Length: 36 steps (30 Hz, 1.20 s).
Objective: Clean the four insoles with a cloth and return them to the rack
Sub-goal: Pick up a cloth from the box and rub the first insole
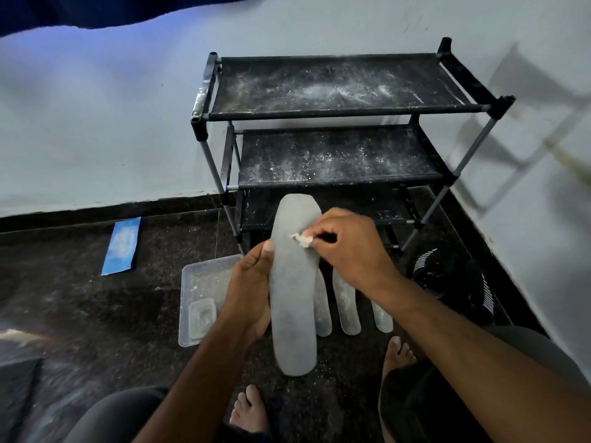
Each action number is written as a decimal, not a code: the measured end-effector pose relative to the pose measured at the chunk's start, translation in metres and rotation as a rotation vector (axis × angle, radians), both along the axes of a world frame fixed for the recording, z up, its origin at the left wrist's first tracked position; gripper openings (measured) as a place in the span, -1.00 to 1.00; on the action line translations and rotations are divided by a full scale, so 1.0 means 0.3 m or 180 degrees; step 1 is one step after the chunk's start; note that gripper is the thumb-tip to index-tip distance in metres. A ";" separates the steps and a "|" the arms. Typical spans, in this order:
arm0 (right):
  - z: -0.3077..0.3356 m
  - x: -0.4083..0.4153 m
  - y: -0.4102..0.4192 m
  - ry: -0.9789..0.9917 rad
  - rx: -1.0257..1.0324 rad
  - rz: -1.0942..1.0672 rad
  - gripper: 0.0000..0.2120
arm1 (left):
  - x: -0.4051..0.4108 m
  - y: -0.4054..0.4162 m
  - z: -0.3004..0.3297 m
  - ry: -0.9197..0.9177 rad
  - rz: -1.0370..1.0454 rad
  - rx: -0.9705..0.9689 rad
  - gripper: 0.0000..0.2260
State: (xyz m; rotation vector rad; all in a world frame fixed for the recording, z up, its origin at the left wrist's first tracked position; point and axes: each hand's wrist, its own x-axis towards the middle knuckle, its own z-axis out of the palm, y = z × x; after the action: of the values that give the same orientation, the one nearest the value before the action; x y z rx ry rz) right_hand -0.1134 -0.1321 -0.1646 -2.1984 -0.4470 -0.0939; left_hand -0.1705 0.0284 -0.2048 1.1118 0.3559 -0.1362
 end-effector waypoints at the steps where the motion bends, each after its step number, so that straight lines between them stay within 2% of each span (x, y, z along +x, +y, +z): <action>1: 0.000 0.012 -0.011 -0.0060 -0.0062 -0.0155 -0.86 | 0.001 0.003 0.002 0.0010 0.0026 0.0007 -0.70; 3: -0.008 0.001 -0.013 0.0044 -0.0321 -0.0058 -0.86 | 0.002 0.003 0.005 0.0029 0.0088 -0.0062 -0.69; 5: -0.030 -0.041 0.013 0.0182 -0.0567 0.0385 -0.87 | 0.007 0.002 0.003 0.0074 0.0149 -0.0172 -0.69; 8: -0.030 -0.079 0.038 0.0417 -0.0295 0.0767 -0.91 | 0.009 0.002 -0.002 0.0141 0.0259 -0.0281 -0.67; 10: -0.017 -0.055 0.032 0.0423 0.0064 0.0556 -0.90 | 0.008 0.004 0.001 0.0136 0.0268 -0.0317 -0.67; 13: -0.016 -0.023 0.023 -0.0079 -0.0158 0.0051 -0.86 | 0.002 0.002 0.006 0.0105 0.0223 -0.0373 -0.69; 17: -0.059 -0.087 0.062 -0.0033 -0.0717 0.0678 -0.85 | 0.002 -0.006 0.011 0.0201 0.0210 -0.0592 -0.67; 19: -0.063 -0.117 0.081 0.0074 -0.0489 0.0926 -0.87 | 0.005 -0.003 0.008 0.0252 0.0288 -0.0585 -0.66; 21: -0.045 -0.111 0.082 0.0145 -0.0021 0.0788 -0.87 | 0.008 -0.004 0.012 0.0256 0.0299 -0.0603 -0.67; 23: -0.040 -0.082 0.073 -0.0056 0.0243 0.0412 -0.87 | 0.008 -0.006 0.020 0.0247 0.0266 -0.0701 -0.67; 26: -0.048 -0.077 0.079 -0.0151 0.0072 0.0375 -0.88 | 0.006 -0.008 0.023 0.0265 0.0190 -0.0795 -0.64; 31: -0.027 -0.110 0.085 0.0494 -0.0004 0.0891 -0.89 | 0.008 -0.009 0.021 0.0379 0.0145 -0.0782 -0.66; 34: -0.023 -0.071 0.075 0.0094 0.0185 0.0516 -0.89 | 0.005 -0.009 0.029 0.0354 0.0115 -0.0890 -0.67; 36: -0.024 -0.075 0.087 -0.0032 -0.0075 0.0673 -0.88 | 0.005 -0.013 0.028 0.0373 0.0122 -0.0895 -0.68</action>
State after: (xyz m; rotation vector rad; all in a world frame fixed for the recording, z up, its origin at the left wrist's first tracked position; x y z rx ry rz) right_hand -0.1358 -0.1061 -0.1718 -2.1606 -0.6861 0.0150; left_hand -0.1691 0.0246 -0.1963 0.8205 0.4480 -0.2114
